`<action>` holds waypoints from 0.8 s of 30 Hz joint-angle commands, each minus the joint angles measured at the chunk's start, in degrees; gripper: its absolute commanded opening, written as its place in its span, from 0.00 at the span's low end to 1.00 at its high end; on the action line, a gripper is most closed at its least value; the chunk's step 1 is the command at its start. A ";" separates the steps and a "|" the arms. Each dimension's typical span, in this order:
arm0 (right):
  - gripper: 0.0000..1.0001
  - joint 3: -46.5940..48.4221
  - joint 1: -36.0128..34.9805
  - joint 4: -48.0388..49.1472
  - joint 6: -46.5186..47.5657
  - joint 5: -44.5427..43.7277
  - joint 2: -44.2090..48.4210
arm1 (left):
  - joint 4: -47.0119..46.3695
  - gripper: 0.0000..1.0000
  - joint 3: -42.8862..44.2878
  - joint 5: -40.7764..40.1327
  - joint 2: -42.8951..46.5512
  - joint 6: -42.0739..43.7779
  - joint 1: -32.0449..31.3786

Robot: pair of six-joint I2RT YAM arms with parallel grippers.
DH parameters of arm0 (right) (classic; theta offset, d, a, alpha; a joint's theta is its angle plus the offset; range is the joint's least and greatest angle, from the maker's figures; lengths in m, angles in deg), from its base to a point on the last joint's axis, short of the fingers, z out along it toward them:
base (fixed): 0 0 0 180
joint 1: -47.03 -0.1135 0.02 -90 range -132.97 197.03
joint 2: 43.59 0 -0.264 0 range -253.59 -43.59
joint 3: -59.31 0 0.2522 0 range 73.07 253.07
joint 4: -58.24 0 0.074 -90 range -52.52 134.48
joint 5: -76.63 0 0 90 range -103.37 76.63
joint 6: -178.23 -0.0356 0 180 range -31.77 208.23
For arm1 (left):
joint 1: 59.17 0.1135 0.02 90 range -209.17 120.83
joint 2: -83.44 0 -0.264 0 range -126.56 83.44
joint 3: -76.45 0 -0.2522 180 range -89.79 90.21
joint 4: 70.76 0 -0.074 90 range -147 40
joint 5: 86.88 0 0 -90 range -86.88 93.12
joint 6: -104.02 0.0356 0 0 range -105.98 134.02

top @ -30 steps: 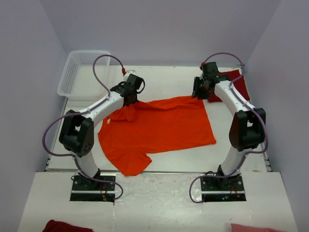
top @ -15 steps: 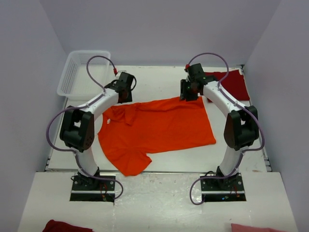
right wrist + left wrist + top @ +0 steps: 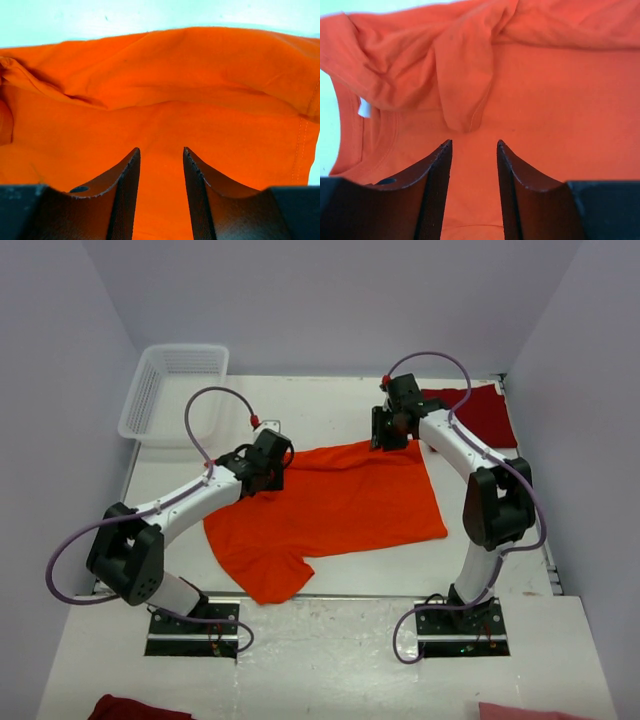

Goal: Fold and stack the t-shirts
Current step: Fold the flattened tshirt in 1/3 of the way

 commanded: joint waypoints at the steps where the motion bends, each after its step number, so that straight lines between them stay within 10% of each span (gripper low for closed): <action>1: 0.41 -1.47 -0.31 1.90 -0.13 0.89 2.72 | -1.58 0.43 -3.07 0.01 -1.23 -2.59 -0.59; 17: 0.41 -5.08 -0.31 2.86 0.22 -0.25 6.85 | -4.75 0.42 -0.17 -5.09 -13.36 -2.59 -0.85; 24: 0.42 -5.43 -0.31 3.39 0.22 0.54 6.42 | -5.89 0.25 1.41 -6.23 -15.82 -1.98 -0.06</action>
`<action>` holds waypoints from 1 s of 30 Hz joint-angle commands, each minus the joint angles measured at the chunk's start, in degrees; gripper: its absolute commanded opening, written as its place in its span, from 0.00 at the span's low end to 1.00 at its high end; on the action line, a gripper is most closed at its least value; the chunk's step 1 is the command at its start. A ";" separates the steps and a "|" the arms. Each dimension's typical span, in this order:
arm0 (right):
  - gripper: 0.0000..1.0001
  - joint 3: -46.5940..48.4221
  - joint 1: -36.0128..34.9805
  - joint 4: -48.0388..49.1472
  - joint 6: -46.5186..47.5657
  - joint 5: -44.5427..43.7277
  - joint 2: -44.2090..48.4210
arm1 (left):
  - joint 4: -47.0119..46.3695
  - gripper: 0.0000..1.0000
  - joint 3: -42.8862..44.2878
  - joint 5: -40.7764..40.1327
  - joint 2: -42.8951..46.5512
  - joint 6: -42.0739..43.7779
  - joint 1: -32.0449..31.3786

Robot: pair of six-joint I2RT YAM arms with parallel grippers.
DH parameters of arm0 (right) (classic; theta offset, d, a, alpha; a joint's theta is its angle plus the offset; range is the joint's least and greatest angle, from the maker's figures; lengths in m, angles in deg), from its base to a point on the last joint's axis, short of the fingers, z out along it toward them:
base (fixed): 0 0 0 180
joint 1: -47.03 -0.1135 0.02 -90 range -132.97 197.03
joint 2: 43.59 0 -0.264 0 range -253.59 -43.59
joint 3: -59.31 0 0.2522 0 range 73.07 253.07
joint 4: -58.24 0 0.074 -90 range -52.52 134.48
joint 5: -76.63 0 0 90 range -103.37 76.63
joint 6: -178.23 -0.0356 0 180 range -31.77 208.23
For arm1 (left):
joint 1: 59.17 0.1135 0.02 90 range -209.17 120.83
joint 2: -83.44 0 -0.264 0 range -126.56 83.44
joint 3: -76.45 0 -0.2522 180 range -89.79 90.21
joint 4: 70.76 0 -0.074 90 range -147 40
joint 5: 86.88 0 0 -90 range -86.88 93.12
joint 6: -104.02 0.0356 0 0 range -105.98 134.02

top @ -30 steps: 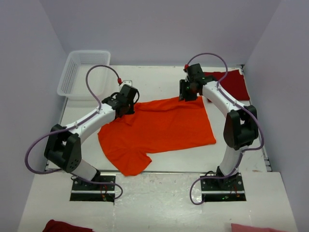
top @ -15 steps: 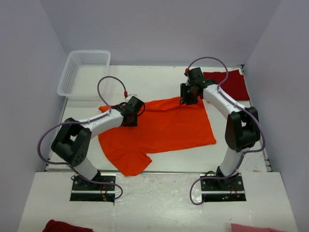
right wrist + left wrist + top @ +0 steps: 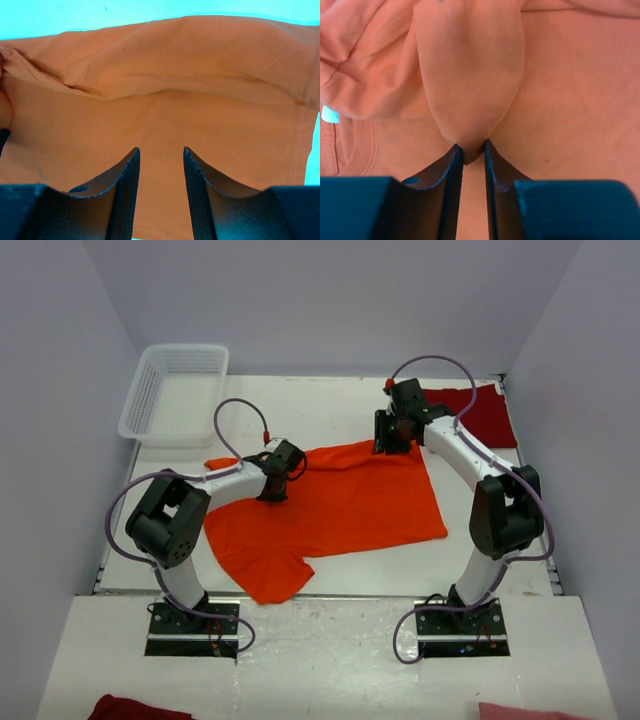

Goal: Fold and stack the t-shirts
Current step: Fold the flattened tshirt in 1/3 of the way

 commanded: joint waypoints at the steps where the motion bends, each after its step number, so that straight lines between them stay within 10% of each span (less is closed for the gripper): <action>1: 0.41 -0.36 -0.31 1.58 0.20 0.69 2.11 | -2.81 0.22 2.74 -2.23 -0.15 -0.45 0.49; 5: 0.42 -0.54 -0.22 1.75 0.11 0.78 1.58 | -1.68 0.00 3.97 -2.15 1.07 -0.27 0.49; 30: 0.42 13.61 -8.13 -2.91 2.40 13.25 -8.96 | 5.54 0.00 9.07 -0.74 14.88 3.42 11.73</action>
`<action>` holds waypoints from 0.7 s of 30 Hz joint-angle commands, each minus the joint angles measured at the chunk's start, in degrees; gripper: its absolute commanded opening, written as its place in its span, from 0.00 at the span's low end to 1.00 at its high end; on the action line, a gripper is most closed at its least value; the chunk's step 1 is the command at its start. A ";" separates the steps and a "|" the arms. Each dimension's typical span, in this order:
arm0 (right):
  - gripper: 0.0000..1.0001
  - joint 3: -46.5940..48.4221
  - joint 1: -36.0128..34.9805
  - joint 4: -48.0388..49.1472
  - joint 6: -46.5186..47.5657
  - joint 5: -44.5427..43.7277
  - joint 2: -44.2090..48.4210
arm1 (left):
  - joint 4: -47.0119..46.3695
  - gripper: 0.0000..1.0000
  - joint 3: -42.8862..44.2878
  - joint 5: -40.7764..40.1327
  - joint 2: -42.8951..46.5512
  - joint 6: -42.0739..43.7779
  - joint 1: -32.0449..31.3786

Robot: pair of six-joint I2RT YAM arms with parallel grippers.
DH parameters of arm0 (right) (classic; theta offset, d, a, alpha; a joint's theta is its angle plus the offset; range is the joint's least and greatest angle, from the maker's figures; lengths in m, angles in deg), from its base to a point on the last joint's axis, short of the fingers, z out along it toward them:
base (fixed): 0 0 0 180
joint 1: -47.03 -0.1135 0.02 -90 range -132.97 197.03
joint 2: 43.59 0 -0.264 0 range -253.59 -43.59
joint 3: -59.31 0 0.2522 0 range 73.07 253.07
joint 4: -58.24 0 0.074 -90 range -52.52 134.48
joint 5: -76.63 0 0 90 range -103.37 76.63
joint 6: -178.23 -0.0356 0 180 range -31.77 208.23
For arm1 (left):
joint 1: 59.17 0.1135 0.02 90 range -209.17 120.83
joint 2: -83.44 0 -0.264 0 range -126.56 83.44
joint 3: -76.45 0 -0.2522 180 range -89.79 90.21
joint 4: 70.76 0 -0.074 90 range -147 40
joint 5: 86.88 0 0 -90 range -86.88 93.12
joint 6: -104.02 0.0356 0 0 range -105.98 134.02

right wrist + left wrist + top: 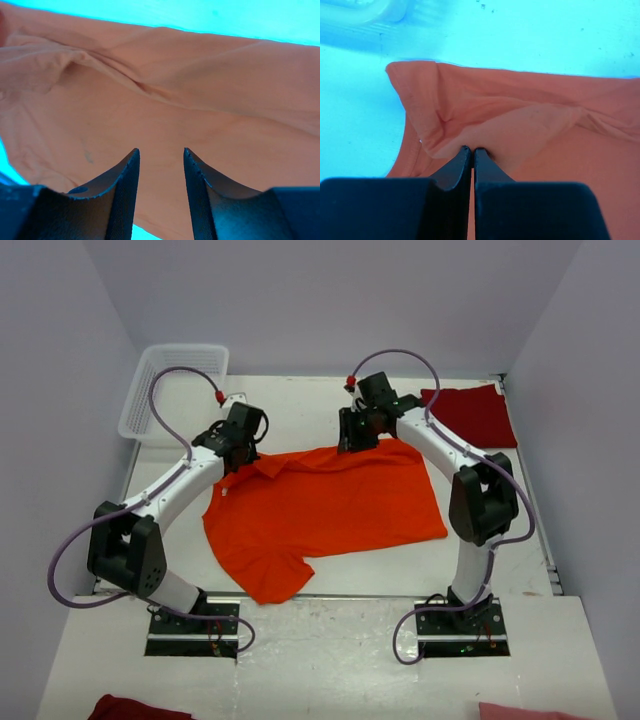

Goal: Fold and stack the t-shirts
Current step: Fold the flattened tshirt in 1/3 of the way

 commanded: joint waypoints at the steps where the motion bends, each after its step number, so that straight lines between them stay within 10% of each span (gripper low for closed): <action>1: 0.42 3.23 -1.77 -0.11 1.02 6.72 -1.36 | 0.34 0.00 1.36 -0.30 0.72 2.11 1.99; 11: 0.49 -6.26 -5.01 38.70 -29.35 35.37 -2.67 | -0.90 0.00 1.79 1.54 -1.31 2.73 2.52; 21: 0.51 -2.56 -9.68 44.46 -36.42 30.39 -10.33 | -0.46 0.00 7.76 5.32 -1.48 5.36 2.52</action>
